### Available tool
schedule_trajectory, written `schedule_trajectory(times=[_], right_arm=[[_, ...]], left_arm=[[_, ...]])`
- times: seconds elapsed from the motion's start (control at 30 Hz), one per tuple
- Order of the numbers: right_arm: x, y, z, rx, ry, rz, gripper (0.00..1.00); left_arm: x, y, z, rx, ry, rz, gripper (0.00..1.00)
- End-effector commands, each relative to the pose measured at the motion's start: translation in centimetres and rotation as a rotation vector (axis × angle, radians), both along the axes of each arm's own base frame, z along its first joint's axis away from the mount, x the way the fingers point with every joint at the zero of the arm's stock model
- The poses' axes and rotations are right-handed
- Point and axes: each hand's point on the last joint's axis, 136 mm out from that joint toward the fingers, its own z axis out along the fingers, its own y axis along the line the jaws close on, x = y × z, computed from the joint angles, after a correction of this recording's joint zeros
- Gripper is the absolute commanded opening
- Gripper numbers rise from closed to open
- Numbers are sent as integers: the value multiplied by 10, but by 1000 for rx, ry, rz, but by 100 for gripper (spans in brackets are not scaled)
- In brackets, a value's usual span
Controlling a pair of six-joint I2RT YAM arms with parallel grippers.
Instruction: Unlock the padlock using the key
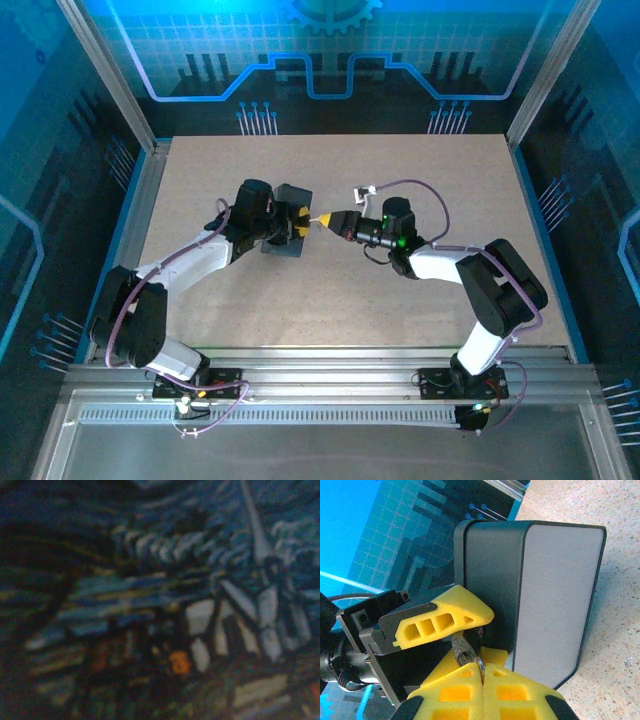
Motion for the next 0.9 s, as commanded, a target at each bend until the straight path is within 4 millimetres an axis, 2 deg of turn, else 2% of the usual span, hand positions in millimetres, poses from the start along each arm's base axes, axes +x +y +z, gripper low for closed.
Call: schedule_trajectory(times=[0.0, 0.47, 0.67, 0.87], right_arm=[[-4, 12, 5, 6, -41, 18, 0], [-18, 34, 10, 28, -72, 112, 0], [-21, 33, 7, 28, -68, 117, 0], [-19, 31, 5, 14, -67, 122, 0]], left_arm=[[0, -5, 27, -48, -67, -14, 0], [3, -7, 26, -71, -56, 1, 0], [4, -3, 25, -75, -62, -7, 0], [-2, -3, 23, -7, -102, -122, 0]])
